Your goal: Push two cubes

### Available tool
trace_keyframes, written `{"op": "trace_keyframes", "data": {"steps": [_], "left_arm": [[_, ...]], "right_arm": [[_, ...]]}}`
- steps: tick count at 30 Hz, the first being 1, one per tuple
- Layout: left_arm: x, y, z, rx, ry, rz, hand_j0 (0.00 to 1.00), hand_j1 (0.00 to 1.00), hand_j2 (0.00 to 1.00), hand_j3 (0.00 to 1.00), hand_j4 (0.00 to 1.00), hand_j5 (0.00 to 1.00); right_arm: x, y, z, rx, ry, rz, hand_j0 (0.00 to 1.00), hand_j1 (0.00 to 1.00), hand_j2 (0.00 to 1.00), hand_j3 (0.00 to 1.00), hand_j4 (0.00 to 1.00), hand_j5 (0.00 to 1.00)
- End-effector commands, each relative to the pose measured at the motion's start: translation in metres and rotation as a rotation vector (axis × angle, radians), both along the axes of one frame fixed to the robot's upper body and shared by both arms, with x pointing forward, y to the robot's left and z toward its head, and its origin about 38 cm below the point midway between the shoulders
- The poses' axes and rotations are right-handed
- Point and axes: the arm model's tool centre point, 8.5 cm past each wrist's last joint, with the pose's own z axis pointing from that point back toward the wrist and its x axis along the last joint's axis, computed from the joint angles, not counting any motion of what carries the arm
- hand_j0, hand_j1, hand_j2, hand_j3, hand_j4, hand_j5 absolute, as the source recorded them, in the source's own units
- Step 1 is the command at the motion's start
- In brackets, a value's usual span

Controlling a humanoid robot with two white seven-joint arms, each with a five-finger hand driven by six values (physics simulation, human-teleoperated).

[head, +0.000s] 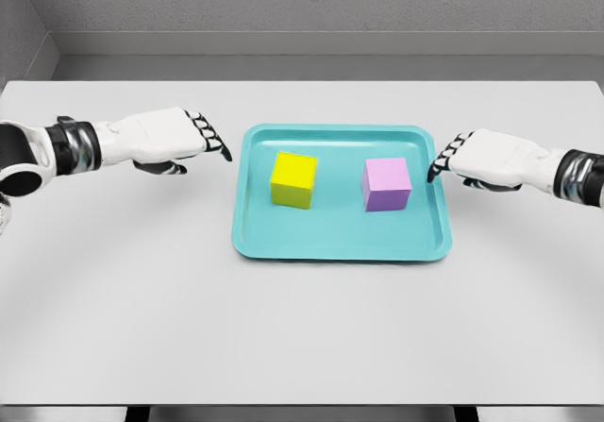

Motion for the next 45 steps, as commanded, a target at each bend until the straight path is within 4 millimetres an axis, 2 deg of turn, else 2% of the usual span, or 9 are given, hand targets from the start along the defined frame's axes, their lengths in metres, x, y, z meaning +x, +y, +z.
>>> {"op": "trace_keyframes", "data": {"steps": [1,5,10,15,20,25,32,40,45], "left_arm": [[-0.001,-0.012,-0.008,-0.002,0.017,-0.021,0.75,0.75,0.75,0.75,0.75,0.75],[0.0,-0.031,-0.007,-0.004,0.012,-0.058,0.75,0.75,0.75,0.75,0.75,0.75],[0.0,-0.041,-0.008,0.001,0.023,-0.075,0.75,0.75,0.75,0.75,0.75,0.75],[0.003,-0.041,-0.013,0.001,0.037,-0.066,0.75,0.75,0.75,0.75,0.75,0.75],[0.004,-0.04,-0.017,0.004,0.047,-0.061,0.75,0.75,0.75,0.75,0.75,0.75],[0.004,-0.039,-0.018,0.005,0.051,-0.056,0.75,0.75,0.75,0.75,0.75,0.75],[0.003,-0.052,-0.021,0.004,0.066,-0.076,0.75,0.75,0.75,0.75,0.75,0.75],[0.002,-0.069,-0.022,0.004,0.08,-0.103,0.75,0.75,0.75,0.75,0.75,0.75],[0.002,-0.07,-0.022,0.004,0.081,-0.104,0.75,0.75,0.75,0.75,0.75,0.75]], "right_arm": [[0.0,0.002,-0.001,0.002,0.002,0.002,0.65,0.65,0.65,0.65,0.65,0.65],[-0.001,0.011,-0.007,0.005,0.015,0.02,0.65,0.65,0.65,0.65,0.65,0.65],[-0.001,0.017,-0.011,0.013,0.019,0.03,0.64,0.64,0.64,0.64,0.64,0.64],[0.002,0.017,-0.01,0.005,0.013,0.026,0.65,0.65,0.65,0.65,0.65,0.65],[0.003,0.03,-0.014,0.002,0.018,0.051,0.64,0.64,0.64,0.64,0.64,0.64],[0.003,0.032,-0.014,0.001,0.015,0.055,0.64,0.64,0.64,0.64,0.64,0.64],[0.003,0.046,-0.018,0.009,0.023,0.085,0.64,0.64,0.64,0.64,0.64,0.64],[0.003,0.046,-0.017,0.024,0.028,0.085,0.64,0.64,0.64,0.64,0.64,0.64],[0.003,0.044,-0.016,0.034,0.027,0.079,0.64,0.64,0.64,0.64,0.64,0.64]]}}
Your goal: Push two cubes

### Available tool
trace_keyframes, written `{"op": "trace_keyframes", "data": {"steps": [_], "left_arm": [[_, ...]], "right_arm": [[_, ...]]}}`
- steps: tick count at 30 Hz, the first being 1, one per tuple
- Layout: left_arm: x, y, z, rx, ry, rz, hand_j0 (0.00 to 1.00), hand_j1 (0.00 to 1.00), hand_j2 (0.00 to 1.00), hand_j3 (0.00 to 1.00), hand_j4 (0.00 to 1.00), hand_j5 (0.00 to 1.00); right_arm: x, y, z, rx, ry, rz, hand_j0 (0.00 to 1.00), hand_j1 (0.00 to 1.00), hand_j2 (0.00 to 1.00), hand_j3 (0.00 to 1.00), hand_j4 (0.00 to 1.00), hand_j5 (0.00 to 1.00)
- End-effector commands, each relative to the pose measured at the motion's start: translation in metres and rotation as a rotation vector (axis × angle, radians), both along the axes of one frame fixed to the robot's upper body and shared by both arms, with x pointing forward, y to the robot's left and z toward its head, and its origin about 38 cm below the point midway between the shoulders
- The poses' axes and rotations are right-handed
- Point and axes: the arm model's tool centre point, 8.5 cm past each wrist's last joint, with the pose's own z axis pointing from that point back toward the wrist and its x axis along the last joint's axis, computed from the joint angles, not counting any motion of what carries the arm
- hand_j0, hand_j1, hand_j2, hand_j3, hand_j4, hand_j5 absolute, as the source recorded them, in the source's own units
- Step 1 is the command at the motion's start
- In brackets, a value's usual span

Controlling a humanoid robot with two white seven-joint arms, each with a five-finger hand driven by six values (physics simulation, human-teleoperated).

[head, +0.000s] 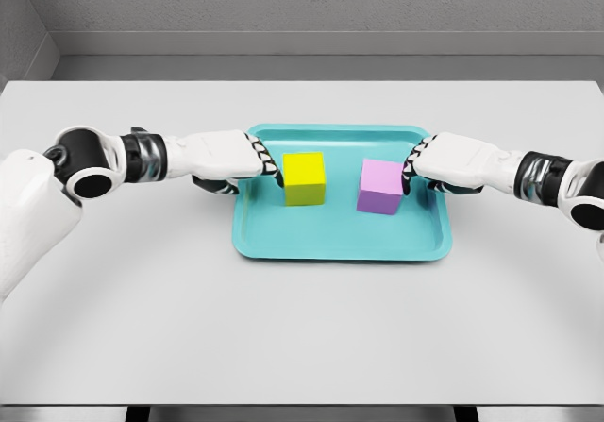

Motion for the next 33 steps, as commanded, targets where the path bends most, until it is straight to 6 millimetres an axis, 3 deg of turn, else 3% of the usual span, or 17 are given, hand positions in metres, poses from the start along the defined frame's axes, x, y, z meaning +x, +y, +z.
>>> {"op": "trace_keyframes", "data": {"steps": [1,5,16,33], "left_arm": [[0.0,-0.001,0.0,-0.004,0.004,0.001,0.75,0.75,0.75,0.75,0.75,0.75],[0.007,0.009,-0.002,0.004,0.016,0.034,0.75,0.75,0.75,0.75,0.75,0.75],[0.014,0.01,0.004,0.005,0.006,0.043,0.75,0.75,0.75,0.75,0.75,0.75],[0.014,-0.026,0.008,-0.039,-0.001,-0.009,0.75,0.75,0.75,0.75,0.75,0.75]], "right_arm": [[-0.003,0.002,-0.005,-0.037,-0.001,0.038,0.64,0.64,0.64,0.64,0.64,0.64],[-0.004,0.001,-0.008,-0.024,0.011,0.035,0.64,0.64,0.64,0.64,0.64,0.64],[-0.004,0.001,-0.007,0.049,0.003,0.032,0.61,0.61,0.61,0.61,0.61,0.61],[-0.009,0.002,-0.011,0.113,0.012,0.031,0.61,0.61,0.61,0.61,0.61,0.61]]}}
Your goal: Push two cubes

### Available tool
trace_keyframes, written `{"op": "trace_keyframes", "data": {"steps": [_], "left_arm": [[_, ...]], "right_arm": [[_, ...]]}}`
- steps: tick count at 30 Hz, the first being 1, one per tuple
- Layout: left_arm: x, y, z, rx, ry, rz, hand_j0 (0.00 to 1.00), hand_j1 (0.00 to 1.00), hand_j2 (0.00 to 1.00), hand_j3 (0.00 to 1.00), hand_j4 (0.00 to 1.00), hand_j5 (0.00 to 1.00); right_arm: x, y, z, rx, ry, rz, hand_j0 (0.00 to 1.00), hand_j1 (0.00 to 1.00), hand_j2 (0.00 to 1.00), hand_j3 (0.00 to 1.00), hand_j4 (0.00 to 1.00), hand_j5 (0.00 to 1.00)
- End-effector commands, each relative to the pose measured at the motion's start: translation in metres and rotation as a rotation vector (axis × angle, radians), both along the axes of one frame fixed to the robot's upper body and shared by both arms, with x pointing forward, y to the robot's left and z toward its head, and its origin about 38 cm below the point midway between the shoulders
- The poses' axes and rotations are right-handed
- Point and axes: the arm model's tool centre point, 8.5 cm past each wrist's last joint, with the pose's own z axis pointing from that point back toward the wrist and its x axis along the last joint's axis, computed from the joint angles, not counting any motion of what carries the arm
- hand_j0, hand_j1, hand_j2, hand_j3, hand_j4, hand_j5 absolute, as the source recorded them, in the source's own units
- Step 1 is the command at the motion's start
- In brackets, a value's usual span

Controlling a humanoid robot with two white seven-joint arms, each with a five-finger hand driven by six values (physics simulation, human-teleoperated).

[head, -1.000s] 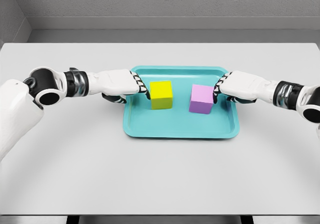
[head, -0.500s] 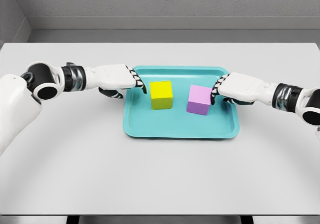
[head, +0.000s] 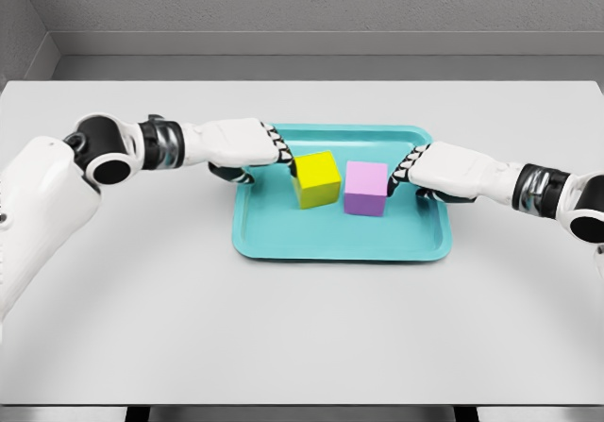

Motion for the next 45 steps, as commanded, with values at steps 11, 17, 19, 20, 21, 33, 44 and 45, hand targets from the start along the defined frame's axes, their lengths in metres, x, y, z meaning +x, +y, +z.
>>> {"op": "trace_keyframes", "data": {"steps": [11,17,19,20,21,33,44,45], "left_arm": [[0.005,0.012,-0.001,0.006,0.005,0.035,0.77,0.77,0.77,0.77,0.77,0.77],[0.01,0.027,0.005,0.008,-0.004,0.066,0.77,0.77,0.77,0.77,0.77,0.77],[0.011,0.034,0.008,0.004,-0.009,0.079,0.77,0.77,0.77,0.77,0.77,0.77],[0.012,0.04,0.01,0.002,-0.012,0.091,0.77,0.77,0.77,0.77,0.77,0.77],[0.013,0.044,0.013,-0.003,-0.017,0.102,0.77,0.77,0.77,0.77,0.77,0.77],[0.014,0.084,0.029,-0.011,-0.03,0.164,0.78,0.78,0.78,0.78,0.78,0.78],[0.009,0.148,0.045,-0.011,-0.015,0.264,0.78,0.78,0.78,0.78,0.78,0.78],[0.009,0.149,0.046,-0.009,-0.017,0.265,0.79,0.79,0.79,0.79,0.79,0.79]], "right_arm": [[0.008,-0.001,-0.01,0.033,0.028,-0.033,0.61,0.61,0.61,0.61,0.61,0.61],[0.015,-0.003,-0.012,0.043,0.039,-0.054,0.61,0.61,0.61,0.61,0.61,0.61],[0.018,0.0,-0.016,0.052,0.047,-0.058,0.61,0.61,0.61,0.61,0.61,0.61],[0.019,0.002,-0.016,0.052,0.048,-0.056,0.61,0.61,0.61,0.61,0.61,0.61],[0.019,0.002,-0.014,0.054,0.045,-0.055,0.61,0.61,0.61,0.61,0.61,0.61],[0.031,0.002,-0.01,0.059,0.043,-0.073,0.61,0.61,0.61,0.61,0.61,0.61],[0.034,0.008,-0.006,0.068,0.034,-0.065,0.61,0.61,0.61,0.61,0.61,0.61],[0.034,0.008,-0.006,0.068,0.034,-0.065,0.61,0.61,0.61,0.61,0.61,0.61]]}}
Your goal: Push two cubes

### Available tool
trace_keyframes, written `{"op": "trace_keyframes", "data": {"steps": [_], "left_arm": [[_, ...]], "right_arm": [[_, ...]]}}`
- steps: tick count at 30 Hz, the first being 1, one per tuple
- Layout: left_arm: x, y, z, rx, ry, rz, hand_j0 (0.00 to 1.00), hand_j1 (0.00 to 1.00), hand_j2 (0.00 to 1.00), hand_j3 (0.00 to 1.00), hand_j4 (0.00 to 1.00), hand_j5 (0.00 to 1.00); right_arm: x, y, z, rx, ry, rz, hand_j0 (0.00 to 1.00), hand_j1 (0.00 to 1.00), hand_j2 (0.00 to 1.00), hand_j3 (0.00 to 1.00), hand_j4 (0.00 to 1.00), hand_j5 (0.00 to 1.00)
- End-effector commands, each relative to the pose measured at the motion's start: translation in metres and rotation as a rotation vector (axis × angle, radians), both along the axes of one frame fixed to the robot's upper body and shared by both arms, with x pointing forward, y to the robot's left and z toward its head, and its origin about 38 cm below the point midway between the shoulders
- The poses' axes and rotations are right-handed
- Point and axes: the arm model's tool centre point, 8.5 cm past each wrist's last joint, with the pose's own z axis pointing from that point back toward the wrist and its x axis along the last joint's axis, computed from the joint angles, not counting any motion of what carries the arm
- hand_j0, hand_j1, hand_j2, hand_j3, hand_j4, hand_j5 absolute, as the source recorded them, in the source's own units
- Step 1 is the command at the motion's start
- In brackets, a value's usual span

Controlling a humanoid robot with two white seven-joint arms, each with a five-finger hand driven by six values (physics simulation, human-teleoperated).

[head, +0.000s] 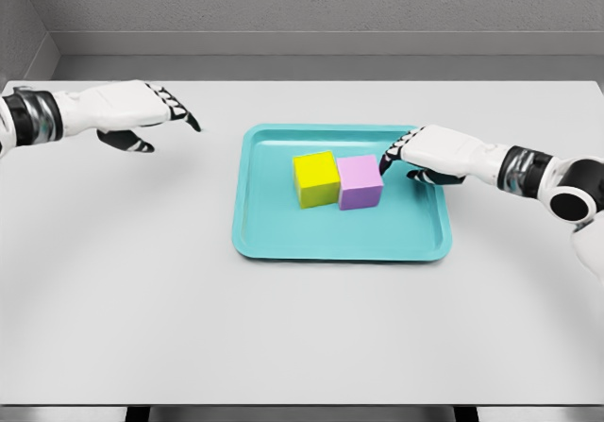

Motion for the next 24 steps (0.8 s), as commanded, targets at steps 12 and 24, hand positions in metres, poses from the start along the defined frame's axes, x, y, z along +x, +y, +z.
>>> {"op": "trace_keyframes", "data": {"steps": [12,24], "left_arm": [[-0.001,0.007,0.002,-0.009,0.004,0.012,0.79,0.79,0.79,0.79,0.79,0.79],[-0.003,0.018,0.005,-0.002,0.004,0.028,0.81,0.81,0.81,0.81,0.81,0.81]], "right_arm": [[0.006,-0.018,0.007,-0.015,-0.004,-0.036,0.61,0.61,0.61,0.61,0.61,0.61],[-0.052,-0.05,0.058,-0.072,-0.168,-0.005,0.61,0.61,0.61,0.61,0.61,0.61]]}}
